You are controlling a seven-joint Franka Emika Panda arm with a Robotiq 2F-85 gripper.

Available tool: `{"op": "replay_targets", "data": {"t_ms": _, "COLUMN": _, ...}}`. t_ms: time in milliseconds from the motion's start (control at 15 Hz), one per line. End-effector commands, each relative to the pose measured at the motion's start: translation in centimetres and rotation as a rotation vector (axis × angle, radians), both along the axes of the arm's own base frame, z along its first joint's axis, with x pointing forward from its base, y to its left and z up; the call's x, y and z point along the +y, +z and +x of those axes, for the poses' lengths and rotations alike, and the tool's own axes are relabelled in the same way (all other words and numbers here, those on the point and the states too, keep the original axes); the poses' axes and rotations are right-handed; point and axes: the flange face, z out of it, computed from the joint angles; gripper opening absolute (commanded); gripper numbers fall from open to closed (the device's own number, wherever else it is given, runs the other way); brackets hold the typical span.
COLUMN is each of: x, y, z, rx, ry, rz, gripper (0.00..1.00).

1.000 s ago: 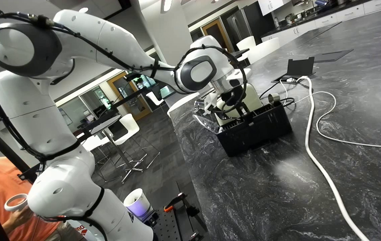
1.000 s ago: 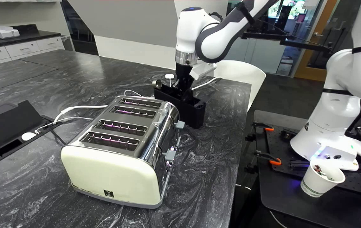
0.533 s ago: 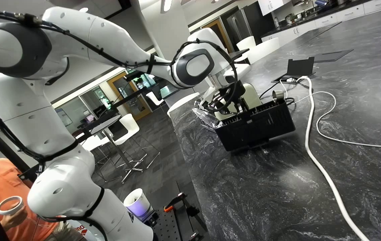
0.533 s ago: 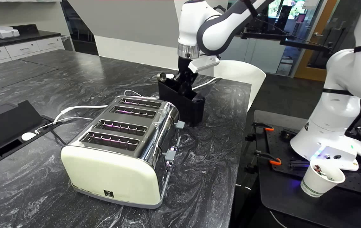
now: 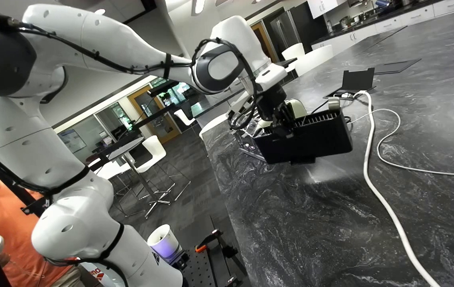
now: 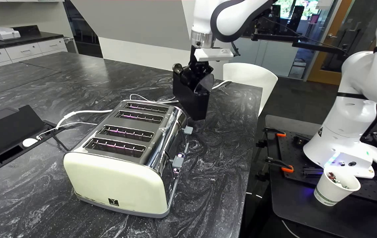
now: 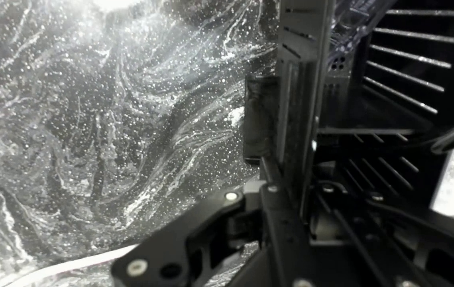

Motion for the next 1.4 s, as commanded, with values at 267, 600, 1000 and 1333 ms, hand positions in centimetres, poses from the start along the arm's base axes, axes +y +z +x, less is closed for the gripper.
{"op": "replay_targets", "data": {"t_ms": 267, "x": -1.2, "y": 3.0, "z": -5.1, "rx": -0.016, "ry": -0.414, "rz": 0.04, "gripper": 0.03}}
{"op": "replay_targets", "data": {"t_ms": 600, "x": -3.6, "y": 2.6, "z": -8.2, "rx": -0.014, "ry": -0.696, "rz": 0.026, "gripper": 0.03}}
{"op": "replay_targets", "data": {"t_ms": 1000, "x": -8.7, "y": 0.5, "z": -10.7, "rx": 0.017, "ry": -1.029, "rz": -0.006, "gripper": 0.03}}
{"op": "replay_targets", "data": {"t_ms": 1333, "x": -11.7, "y": -1.4, "z": -12.2, "rx": 0.059, "ry": -1.21, "rz": -0.014, "gripper": 0.03}}
